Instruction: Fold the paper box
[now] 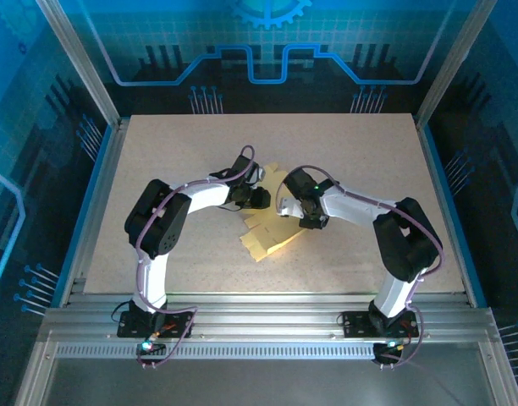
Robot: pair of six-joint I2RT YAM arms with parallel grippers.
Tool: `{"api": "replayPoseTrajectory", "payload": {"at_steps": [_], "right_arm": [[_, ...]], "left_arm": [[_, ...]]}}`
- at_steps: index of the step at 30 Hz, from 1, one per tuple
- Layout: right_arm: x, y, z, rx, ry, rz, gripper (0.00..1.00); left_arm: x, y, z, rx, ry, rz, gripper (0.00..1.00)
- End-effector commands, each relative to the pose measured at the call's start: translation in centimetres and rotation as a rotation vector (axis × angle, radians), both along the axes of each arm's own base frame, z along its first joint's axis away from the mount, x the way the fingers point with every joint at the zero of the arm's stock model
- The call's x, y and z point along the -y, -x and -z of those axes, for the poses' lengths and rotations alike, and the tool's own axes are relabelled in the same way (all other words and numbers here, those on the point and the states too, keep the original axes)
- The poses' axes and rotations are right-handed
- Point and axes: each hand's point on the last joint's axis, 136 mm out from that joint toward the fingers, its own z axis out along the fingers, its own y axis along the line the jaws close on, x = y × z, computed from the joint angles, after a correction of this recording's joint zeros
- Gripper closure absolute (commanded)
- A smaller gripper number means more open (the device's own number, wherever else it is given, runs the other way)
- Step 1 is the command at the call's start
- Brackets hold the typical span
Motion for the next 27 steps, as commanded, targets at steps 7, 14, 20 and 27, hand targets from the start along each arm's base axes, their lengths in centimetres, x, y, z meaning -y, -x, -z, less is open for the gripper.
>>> {"api": "replayPoseTrajectory", "payload": {"at_steps": [7, 14, 20, 27], "right_arm": [[1.3, -4.0, -5.6, 0.161, -0.289, 0.371, 0.23], [3.9, -2.8, -7.9, 0.072, -0.697, 0.870, 0.09], [4.9, -0.8, -7.0, -0.078, -0.990, 1.116, 0.12], [5.2, 2.1, -4.7, -0.128, -1.000, 1.167, 0.13]], "left_arm": [[-2.0, 3.6, 3.5, -0.147, -0.120, 0.015, 0.66], [-1.6, 3.1, 2.6, -0.130, -0.099, 0.010, 0.66], [-0.3, 1.0, -1.1, -0.058, -0.055, 0.031, 0.57], [0.9, -2.3, -9.7, 0.125, 0.003, 0.024, 0.36]]}}
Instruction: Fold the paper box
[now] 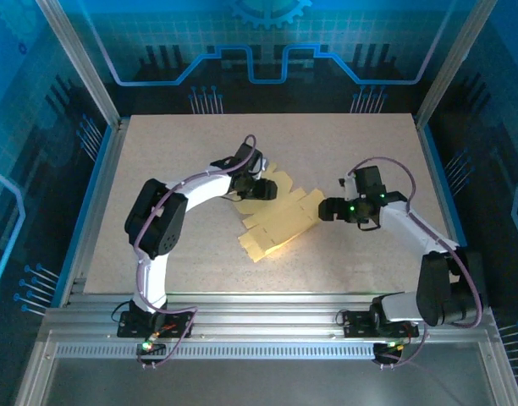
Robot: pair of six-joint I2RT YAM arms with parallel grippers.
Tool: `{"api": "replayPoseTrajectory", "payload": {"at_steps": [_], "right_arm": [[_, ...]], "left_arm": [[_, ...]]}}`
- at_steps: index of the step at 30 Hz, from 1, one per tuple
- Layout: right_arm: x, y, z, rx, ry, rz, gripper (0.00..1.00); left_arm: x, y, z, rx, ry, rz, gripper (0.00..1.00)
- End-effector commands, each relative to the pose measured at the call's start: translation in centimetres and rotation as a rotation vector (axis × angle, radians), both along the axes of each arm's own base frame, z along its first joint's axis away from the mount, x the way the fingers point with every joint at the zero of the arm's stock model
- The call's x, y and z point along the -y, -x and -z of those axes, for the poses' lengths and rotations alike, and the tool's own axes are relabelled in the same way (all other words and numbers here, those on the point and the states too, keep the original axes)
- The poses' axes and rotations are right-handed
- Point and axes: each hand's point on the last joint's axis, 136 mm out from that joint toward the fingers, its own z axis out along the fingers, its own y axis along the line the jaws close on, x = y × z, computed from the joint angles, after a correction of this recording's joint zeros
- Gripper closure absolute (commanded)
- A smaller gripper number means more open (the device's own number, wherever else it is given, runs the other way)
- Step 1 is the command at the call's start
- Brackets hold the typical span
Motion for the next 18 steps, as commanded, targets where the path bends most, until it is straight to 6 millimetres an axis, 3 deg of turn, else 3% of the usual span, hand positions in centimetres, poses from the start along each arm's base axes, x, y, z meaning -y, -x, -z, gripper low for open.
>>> {"api": "replayPoseTrajectory", "payload": {"at_steps": [1, 4, 8, 13, 18], "right_arm": [[-1.1, 0.1, -0.6, 0.019, -0.102, 0.027, 0.13], [-1.4, 0.5, -0.2, 0.022, -0.126, 0.030, 0.13], [-2.5, 0.7, -0.1, 0.013, -0.172, 0.039, 0.14], [-3.8, 1.2, 0.6, -0.094, -0.261, 0.174, 0.16], [-5.8, 0.7, 0.7, -0.113, -0.317, 0.185, 0.17]], "left_arm": [[-0.3, -0.8, -6.3, 0.121, 0.013, -0.007, 0.32], [-2.3, -0.8, -7.5, 0.166, 0.002, -0.077, 0.17], [-6.0, 0.6, -6.9, 0.190, 0.015, -0.215, 0.01], [-9.6, 3.8, -3.9, 0.080, 0.086, -0.463, 0.01], [-8.5, 6.2, -0.7, -0.137, 0.217, -0.580, 0.09]]}}
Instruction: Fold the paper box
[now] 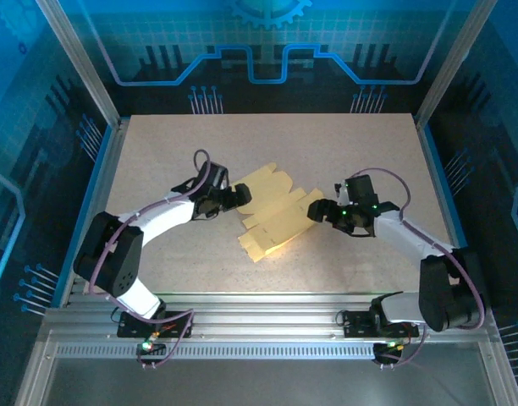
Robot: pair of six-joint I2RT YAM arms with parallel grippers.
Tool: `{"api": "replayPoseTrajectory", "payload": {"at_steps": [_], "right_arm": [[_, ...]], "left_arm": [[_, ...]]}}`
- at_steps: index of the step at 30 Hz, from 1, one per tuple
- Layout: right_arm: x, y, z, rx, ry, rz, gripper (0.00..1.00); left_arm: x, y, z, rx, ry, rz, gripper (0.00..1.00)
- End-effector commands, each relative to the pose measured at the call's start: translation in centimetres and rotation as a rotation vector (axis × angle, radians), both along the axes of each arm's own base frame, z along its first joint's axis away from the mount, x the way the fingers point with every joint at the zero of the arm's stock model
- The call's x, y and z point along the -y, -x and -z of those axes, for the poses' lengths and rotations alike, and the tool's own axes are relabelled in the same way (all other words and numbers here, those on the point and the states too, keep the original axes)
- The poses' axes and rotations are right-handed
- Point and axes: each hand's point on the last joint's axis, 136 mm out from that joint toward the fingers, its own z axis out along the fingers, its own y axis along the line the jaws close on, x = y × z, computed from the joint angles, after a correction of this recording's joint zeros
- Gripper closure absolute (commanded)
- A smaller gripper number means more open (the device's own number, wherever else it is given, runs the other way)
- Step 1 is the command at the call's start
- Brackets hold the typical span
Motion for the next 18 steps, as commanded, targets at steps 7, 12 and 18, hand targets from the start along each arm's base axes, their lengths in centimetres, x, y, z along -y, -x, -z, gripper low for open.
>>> {"api": "replayPoseTrajectory", "payload": {"at_steps": [7, 12, 18], "right_arm": [[-2.5, -0.4, 0.6, -0.038, -0.056, 0.010, 0.17], [-2.3, -0.5, 0.7, -0.033, -0.048, 0.021, 0.18], [-2.2, -0.5, 0.3, -0.015, -0.029, 0.010, 0.18]], "left_arm": [[2.9, 0.9, 2.0, -0.120, 0.319, -0.152, 0.36], [3.7, 1.4, 3.4, -0.165, 0.348, -0.131, 0.43], [4.5, 1.9, 4.8, -0.191, 0.414, -0.120, 0.50]]}}
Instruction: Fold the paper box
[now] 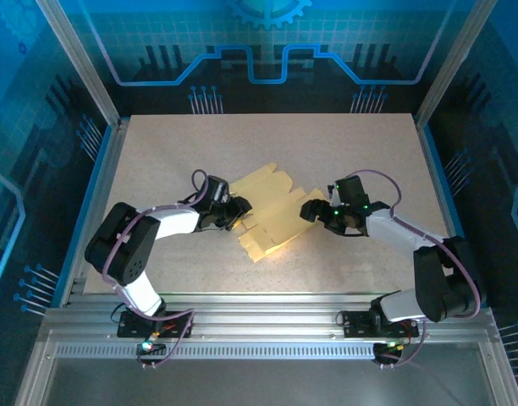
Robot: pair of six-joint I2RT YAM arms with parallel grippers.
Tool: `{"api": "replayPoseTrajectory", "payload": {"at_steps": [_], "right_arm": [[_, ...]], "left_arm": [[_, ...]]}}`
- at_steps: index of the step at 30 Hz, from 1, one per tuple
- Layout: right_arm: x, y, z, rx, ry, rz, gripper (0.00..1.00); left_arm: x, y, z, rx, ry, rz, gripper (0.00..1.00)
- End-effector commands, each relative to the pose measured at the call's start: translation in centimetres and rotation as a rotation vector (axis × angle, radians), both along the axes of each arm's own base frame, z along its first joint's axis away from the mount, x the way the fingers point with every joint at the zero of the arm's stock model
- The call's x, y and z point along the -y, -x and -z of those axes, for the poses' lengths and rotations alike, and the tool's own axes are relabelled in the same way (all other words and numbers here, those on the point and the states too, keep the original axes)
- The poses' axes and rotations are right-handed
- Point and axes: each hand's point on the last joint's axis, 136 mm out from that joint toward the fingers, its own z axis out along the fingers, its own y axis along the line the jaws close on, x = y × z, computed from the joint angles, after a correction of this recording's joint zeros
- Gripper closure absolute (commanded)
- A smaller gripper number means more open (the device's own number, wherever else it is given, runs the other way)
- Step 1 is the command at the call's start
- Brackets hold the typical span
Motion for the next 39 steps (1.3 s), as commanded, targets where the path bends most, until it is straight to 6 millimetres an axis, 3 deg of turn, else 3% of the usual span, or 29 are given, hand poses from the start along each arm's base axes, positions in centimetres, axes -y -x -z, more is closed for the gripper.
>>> {"api": "replayPoseTrajectory", "payload": {"at_steps": [1, 7, 12, 17, 23, 25, 29, 36, 39], "right_arm": [[-0.4, -0.3, -0.7, 0.022, 0.004, -0.009, 0.18], [-0.5, -0.3, -0.4, 0.020, 0.009, -0.013, 0.18], [-0.7, -0.3, 0.0, 0.012, 0.011, -0.018, 0.18], [-0.8, -0.4, 0.3, 0.004, 0.013, -0.019, 0.18], [-1.0, -0.4, 0.4, 0.006, 0.009, -0.020, 0.18], [-0.9, -0.3, 0.4, 0.004, 0.012, -0.020, 0.18], [-0.5, -0.2, 0.4, 0.004, 0.033, -0.011, 0.18], [-0.4, -0.4, -0.4, 0.009, 0.015, 0.002, 0.19], [-0.5, -0.2, -0.6, -0.003, -0.002, 0.012, 0.19]], "left_arm": [[1.2, 0.4, 0.4, -0.019, 0.074, 0.019, 0.50], [1.0, 1.0, 0.4, -0.010, 0.064, 0.041, 0.55], [1.2, 1.1, -0.1, 0.007, 0.065, 0.065, 0.70], [1.2, 1.2, -0.3, 0.012, 0.063, 0.075, 0.74], [1.5, 1.3, 1.4, -0.013, 0.051, 0.088, 0.74], [1.8, 1.3, 1.8, -0.014, 0.070, 0.095, 0.79], [2.6, 1.0, 0.4, 0.065, 0.110, 0.155, 0.85], [1.9, 0.8, -1.1, 0.208, -0.004, 0.234, 1.00], [1.4, 0.4, -2.5, 0.343, -0.101, 0.233, 1.00]]}}
